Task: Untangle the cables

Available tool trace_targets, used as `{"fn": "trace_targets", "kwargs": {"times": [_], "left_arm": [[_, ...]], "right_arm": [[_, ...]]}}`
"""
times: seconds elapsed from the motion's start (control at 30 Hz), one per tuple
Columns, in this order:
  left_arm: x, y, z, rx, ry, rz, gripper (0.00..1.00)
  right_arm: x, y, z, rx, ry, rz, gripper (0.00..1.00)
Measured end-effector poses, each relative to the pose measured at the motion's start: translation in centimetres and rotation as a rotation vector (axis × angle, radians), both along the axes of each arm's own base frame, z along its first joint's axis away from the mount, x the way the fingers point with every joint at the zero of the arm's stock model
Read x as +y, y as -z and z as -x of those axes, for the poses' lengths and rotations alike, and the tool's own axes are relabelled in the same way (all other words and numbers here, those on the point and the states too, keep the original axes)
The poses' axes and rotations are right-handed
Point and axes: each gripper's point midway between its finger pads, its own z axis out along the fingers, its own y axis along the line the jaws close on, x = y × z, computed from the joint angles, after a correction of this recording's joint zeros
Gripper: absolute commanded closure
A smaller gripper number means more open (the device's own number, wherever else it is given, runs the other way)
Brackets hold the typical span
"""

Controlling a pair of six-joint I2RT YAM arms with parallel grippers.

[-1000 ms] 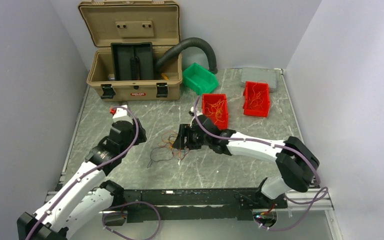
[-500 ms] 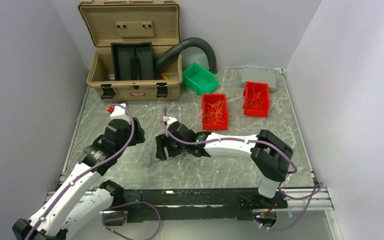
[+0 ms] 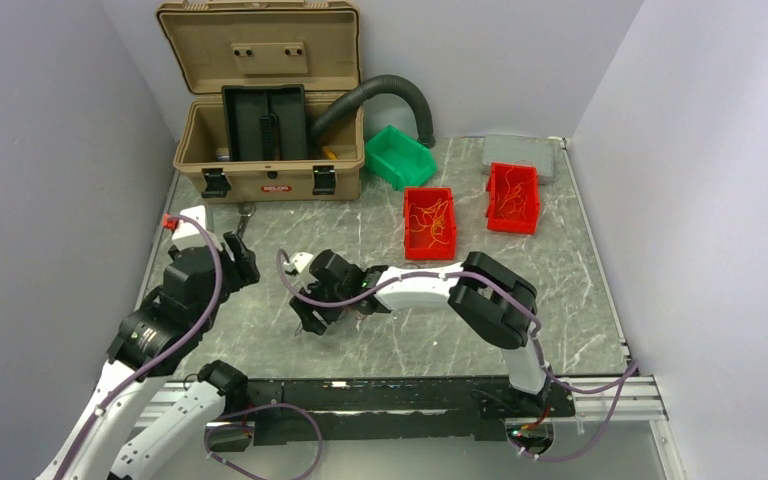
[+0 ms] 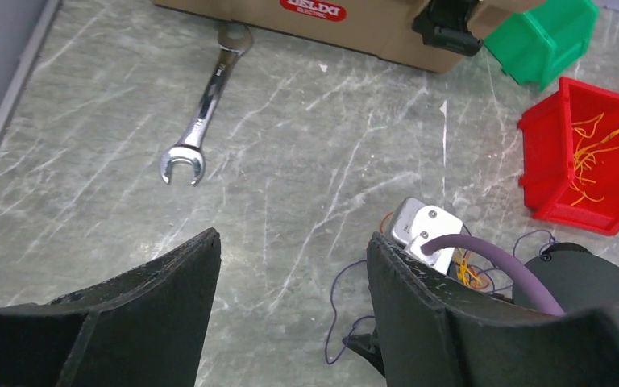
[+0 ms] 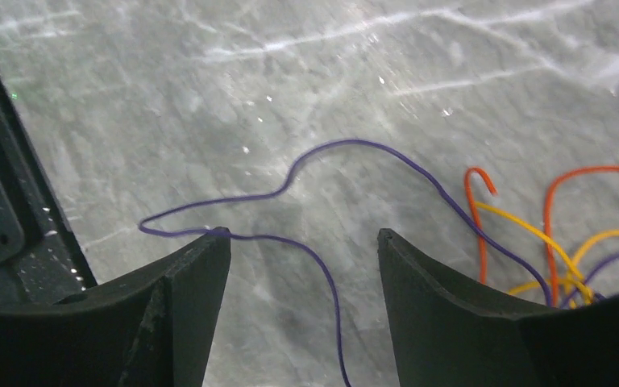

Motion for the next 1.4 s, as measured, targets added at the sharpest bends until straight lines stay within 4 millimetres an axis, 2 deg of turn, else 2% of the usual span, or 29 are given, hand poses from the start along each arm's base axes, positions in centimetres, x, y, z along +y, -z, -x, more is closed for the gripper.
{"fn": "trace_targets", "kwargs": {"times": [0.17,0.23,0.3,0.33,0.37,0.47,0.57,0.63,0.67,0.77,0.87,0.97,1.1,1.17,1.27,1.4], "left_arm": [[1.5,-0.7,0.9,-0.024,-0.043,-0.020,0.26],[1.8,-0.7,1.1,-0.022,-0.052,-0.033,0.24],[2.1,-0.6,1.1,-0.016,-0.060,-0.045,0.23],[2.2,-0.5,1.2,-0.014,-0.064,-0.052,0.23],[2.3,-0.5,1.2,-0.013,-0.066,-0.055,0.23],[2.4,-0.4,1.3,-0.009,-0.072,-0.063,0.22],[2.5,-0.3,1.3,-0.004,-0.071,-0.065,0.20],[2.4,-0.3,1.3,-0.003,-0.068,-0.064,0.18],[2.3,-0.3,1.3,-0.003,-0.064,-0.061,0.18],[1.9,-0.4,1.2,-0.009,-0.050,-0.047,0.15],[0.8,-0.7,0.7,-0.030,-0.009,-0.013,0.09],[-1.7,-0.3,-0.4,-0.032,0.092,0.026,0.03],[-6.0,1.2,-2.0,-0.017,0.267,0.080,0.01],[-7.8,1.7,-2.5,-0.030,0.337,0.112,0.01],[-9.8,1.9,-2.6,-0.082,0.434,0.168,0.04],[-11.8,0.1,-2.6,-0.184,0.532,0.229,0.05]], "right_arm": [[1.1,0.2,0.7,-0.025,-0.078,-0.016,0.47],[1.4,0.5,1.1,-0.027,-0.103,-0.020,0.57],[1.8,0.4,1.5,-0.024,-0.124,-0.035,0.75],[2.1,0.2,1.9,-0.014,-0.138,-0.048,0.94],[2.4,0.1,2.3,-0.004,-0.154,-0.068,1.00],[3.2,-0.8,3.2,0.031,-0.180,-0.127,1.00],[3.5,-2.7,3.8,0.056,-0.191,-0.180,1.00],[3.3,-5.4,3.7,0.056,-0.181,-0.228,1.00],[3.1,-7.5,3.5,0.050,-0.173,-0.265,1.00],[1.9,-15.6,1.9,-0.009,-0.132,-0.412,1.00],[-0.6,-25.3,-0.7,-0.114,-0.070,-0.576,1.00],[-2.6,-33.3,-2.9,-0.219,-0.005,-0.686,1.00],[-4.6,-41.2,-4.2,-0.307,0.056,-0.763,1.00],[-5.7,-43.8,-4.7,-0.336,0.087,-0.782,1.00],[-7.2,-46.0,-5.7,-0.361,0.140,-0.788,1.00],[-8.1,-45.9,-6.9,-0.350,0.195,-0.763,1.00]]}}
